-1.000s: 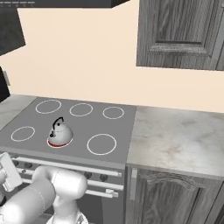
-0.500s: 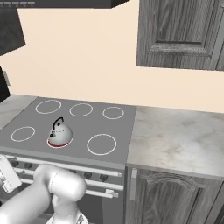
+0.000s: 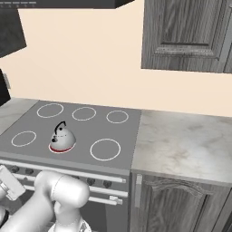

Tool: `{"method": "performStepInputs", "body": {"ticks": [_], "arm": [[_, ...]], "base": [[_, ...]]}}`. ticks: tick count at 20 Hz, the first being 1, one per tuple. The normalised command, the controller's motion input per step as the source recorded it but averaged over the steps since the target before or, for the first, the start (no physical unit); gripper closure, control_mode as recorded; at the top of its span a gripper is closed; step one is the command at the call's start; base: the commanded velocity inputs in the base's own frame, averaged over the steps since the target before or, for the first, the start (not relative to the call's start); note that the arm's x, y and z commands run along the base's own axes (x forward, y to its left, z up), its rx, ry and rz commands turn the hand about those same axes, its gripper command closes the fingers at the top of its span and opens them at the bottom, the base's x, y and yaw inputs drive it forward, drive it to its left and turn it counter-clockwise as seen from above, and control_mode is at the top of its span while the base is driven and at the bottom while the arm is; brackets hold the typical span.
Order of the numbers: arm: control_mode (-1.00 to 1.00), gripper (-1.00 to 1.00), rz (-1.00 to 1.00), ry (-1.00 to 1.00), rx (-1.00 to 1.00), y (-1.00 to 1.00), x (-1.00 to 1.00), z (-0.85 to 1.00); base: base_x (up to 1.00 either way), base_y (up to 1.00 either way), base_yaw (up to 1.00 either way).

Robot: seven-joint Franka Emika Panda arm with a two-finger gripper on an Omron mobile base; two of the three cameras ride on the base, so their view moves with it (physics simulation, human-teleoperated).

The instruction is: Lower the heat of the kettle.

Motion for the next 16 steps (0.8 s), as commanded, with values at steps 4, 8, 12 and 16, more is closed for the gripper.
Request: {"method": "performStepInputs", "body": {"ticks": [4, 8, 12, 16], "arm": [[-1.0, -1.0, 0.3, 0.08, 0.0, 0.07, 0.55, -0.28], [-1.0, -1.0, 0.27, 0.01, 0.0, 0.01, 0.22, -0.44], [-1.0, -1.0, 0.24, 0.09, 0.0, 0.0, 0.2, -0.33], [-1.0, -1.0, 0.2, 0.2, 0.0, -0.03, 0.35, -0.27]], "base": [[0.0, 0.0, 0.0], [0.0, 0.0, 0.0], [0.0, 0.0, 0.0], [0.0, 0.0, 0.0]]}}
